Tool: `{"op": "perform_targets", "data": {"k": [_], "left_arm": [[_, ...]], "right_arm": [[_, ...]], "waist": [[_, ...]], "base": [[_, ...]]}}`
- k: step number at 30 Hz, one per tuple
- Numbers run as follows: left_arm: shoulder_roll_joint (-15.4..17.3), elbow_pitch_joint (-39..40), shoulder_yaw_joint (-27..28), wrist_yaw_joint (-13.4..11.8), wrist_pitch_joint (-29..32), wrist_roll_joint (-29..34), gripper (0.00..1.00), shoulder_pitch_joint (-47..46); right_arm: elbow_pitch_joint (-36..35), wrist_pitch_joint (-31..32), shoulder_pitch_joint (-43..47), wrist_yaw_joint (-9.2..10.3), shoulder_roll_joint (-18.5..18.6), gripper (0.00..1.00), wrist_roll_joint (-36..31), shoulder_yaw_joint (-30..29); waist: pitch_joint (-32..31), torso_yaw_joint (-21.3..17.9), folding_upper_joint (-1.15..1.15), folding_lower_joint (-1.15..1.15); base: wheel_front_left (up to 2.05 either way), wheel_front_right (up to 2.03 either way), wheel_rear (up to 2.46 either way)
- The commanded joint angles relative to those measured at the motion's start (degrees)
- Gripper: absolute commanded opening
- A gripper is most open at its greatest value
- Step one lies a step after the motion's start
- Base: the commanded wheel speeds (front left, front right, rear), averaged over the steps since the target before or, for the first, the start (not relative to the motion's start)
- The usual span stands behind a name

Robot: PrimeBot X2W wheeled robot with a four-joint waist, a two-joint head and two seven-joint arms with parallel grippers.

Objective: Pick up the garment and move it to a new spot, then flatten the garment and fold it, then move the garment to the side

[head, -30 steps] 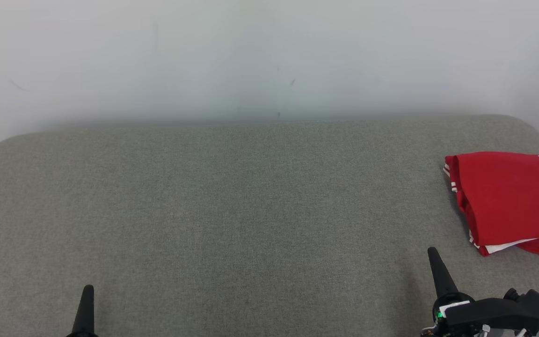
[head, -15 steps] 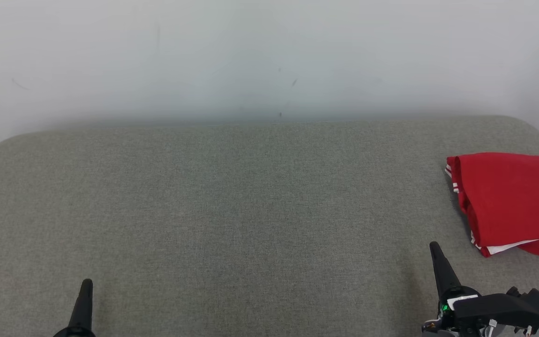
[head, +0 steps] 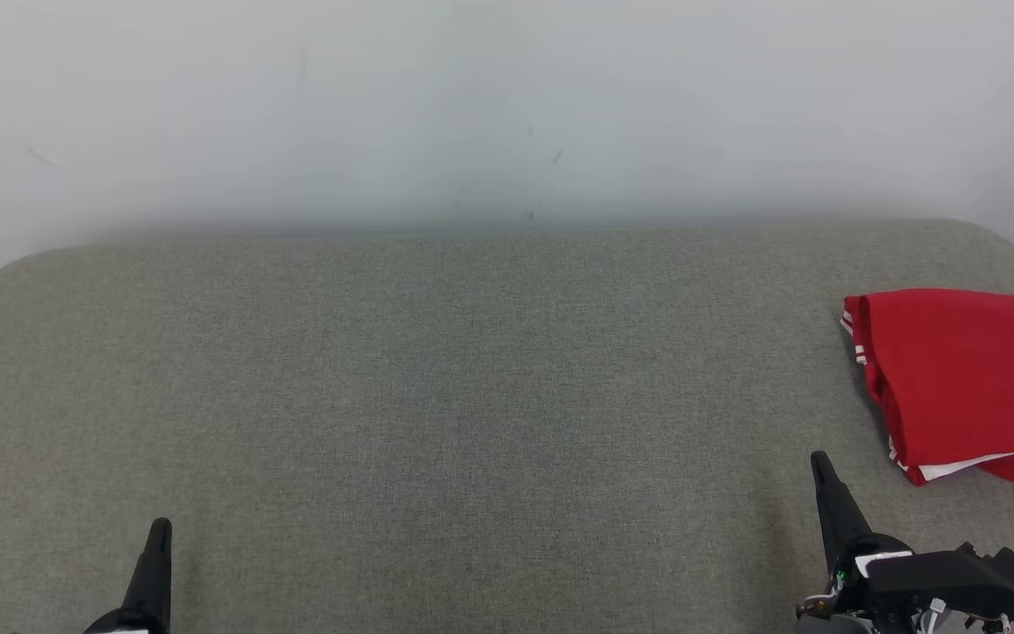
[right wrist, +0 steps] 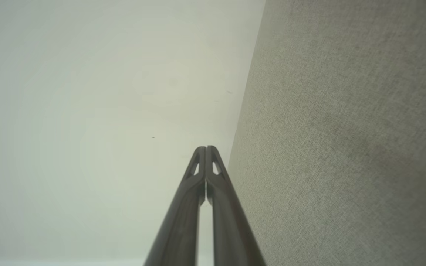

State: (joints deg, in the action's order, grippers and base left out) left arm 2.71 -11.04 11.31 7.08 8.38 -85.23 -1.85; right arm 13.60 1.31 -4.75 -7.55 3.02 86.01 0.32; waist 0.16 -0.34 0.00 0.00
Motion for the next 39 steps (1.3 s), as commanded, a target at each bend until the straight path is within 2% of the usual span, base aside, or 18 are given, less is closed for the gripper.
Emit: {"op": "perform_targets", "data": {"k": [1,19,39], "left_arm": [[0.3,-0.1,0.3,0.3,0.3,-1.2,0.0,-1.0],[0.3,-0.3,1.2,0.5,2.4,-7.4,0.0,-1.9],[0.3,-0.3,1.1,0.4,2.3,-7.3,0.0,-1.8]], "right_arm": [[-0.4,0.2,-0.8,0.1,0.2,0.0,1.1,-0.2],[-0.6,1.1,-0.9,0.12,0.2,0.0,7.5,-0.6],[-0.6,1.1,-0.9,0.12,0.1,0.0,7.2,-0.6]], "waist": [[0.0,0.0,0.0,0.0],[-0.1,0.3,0.0,0.0],[-0.1,0.3,0.0,0.0]], "base": [[0.0,0.0,0.0],[0.0,0.0,0.0],[0.0,0.0,0.0]]}}
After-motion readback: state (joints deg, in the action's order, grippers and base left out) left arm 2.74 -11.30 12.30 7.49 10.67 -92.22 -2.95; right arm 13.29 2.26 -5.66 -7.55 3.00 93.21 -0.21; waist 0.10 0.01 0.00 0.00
